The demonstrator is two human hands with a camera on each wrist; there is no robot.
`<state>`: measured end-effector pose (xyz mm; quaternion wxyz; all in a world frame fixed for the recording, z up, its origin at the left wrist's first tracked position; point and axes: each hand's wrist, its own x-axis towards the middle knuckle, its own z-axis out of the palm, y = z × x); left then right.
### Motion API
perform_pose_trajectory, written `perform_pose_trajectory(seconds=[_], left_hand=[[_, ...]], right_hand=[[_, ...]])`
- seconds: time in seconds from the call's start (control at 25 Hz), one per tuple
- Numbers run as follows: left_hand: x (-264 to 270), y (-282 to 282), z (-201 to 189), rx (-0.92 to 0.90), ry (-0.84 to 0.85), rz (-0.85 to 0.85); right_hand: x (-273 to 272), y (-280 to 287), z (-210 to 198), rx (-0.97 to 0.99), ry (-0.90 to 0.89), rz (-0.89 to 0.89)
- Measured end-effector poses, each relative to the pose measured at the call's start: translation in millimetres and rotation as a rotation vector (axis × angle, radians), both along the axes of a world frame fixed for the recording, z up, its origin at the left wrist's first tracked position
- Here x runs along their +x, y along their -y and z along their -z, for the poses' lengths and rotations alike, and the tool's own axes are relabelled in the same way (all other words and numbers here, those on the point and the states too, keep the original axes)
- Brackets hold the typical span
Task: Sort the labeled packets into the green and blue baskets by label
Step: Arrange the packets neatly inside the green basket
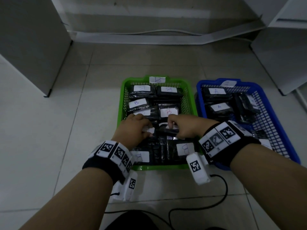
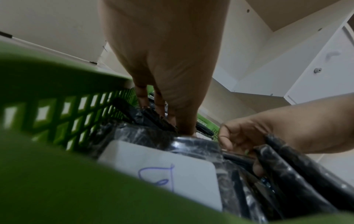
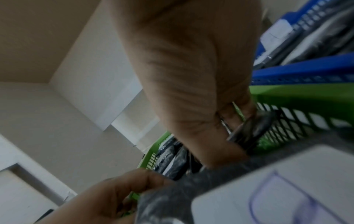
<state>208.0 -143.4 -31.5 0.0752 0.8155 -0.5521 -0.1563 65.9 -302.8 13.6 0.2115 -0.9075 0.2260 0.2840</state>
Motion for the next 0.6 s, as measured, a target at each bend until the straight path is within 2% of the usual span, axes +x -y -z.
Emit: perform_pose_trajectory(seconds=[0.24, 0.36, 0.44, 0.6], left_hand=[[1, -2, 2, -0.044, 0.04, -0.003], [2, -3, 5, -0.088, 0.024, -0.015], [2, -2, 4, -0.061, 0.015, -0.018], [-1, -4, -1, -0.046, 0.044, -0.022]], right_hand=[[-1, 5, 23, -0.037, 0.214, -0.017], [-6, 4, 32, -0.254, 0.317, -0.055], [-7, 7, 34, -0.296, 0.292, -0.052], [-3, 6, 18, -0.136, 0.148, 0.027]])
